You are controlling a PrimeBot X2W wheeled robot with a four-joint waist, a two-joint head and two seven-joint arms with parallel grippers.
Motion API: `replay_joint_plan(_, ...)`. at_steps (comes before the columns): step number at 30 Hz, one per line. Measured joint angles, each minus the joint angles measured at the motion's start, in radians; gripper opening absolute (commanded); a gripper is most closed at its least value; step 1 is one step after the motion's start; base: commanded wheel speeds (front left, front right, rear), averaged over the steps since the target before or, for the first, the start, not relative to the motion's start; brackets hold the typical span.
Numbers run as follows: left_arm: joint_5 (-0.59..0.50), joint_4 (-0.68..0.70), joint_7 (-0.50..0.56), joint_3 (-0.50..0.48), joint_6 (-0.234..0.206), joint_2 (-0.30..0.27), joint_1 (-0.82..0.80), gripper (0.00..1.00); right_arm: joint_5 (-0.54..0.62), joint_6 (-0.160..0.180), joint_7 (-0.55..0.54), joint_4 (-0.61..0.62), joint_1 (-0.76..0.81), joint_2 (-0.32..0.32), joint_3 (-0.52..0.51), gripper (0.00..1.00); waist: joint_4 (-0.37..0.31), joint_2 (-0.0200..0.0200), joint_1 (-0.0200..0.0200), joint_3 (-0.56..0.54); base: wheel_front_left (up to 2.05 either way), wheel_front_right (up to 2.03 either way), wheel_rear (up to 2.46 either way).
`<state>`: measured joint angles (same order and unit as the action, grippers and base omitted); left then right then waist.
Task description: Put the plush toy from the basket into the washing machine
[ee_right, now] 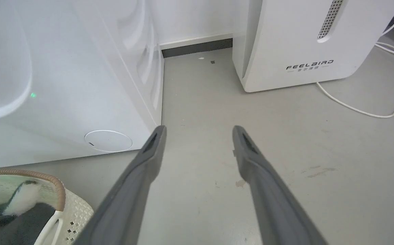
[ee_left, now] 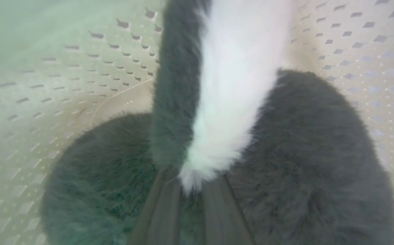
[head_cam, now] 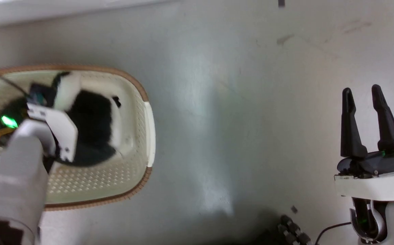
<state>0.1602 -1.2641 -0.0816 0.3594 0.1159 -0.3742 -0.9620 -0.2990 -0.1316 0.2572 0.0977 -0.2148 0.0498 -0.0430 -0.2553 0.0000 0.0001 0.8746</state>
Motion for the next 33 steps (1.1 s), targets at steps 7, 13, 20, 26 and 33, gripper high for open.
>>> replay_joint_plan(7, 0.060, -0.011, -0.117, -0.034, -0.007, 0.052, 0.120, 0.00, 0.041, 0.000, 0.000, -0.030, 0.015, 0.000, -0.008, 1.00, 0.030, 0.0000, -0.0001, -0.143, 0.00, 0.00, 0.00)
replay_joint_plan(13, 0.088, 0.022, -0.167, -0.044, -0.007, 0.105, 0.213, 0.00, 0.075, 0.000, 0.000, -0.053, 0.064, 0.000, -0.021, 1.00, 0.064, 0.0000, -0.0002, -0.282, 0.00, 0.00, 0.00)
replay_joint_plan(20, 0.111, 0.244, -0.174, -0.085, -0.014, 0.130, 0.363, 0.00, 0.106, 0.000, 0.000, -0.067, 0.116, 0.000, -0.026, 1.00, 0.113, 0.0000, -0.0002, -0.438, 0.00, 0.00, 0.00)
replay_joint_plan(26, 0.117, 0.473, -0.174, -0.149, -0.035, 0.151, 0.533, 0.00, 0.115, 0.000, 0.000, -0.071, 0.155, 0.000, -0.027, 1.00, 0.152, 0.0001, -0.0002, -0.550, 0.00, 0.00, 0.00)
replay_joint_plan(33, 0.113, 0.736, -0.174, -0.231, -0.038, 0.195, 0.661, 0.00, 0.115, 0.000, 0.000, -0.072, 0.180, 0.000, -0.023, 1.00, 0.183, 0.0000, -0.0003, -0.634, 0.00, 0.00, 0.00)
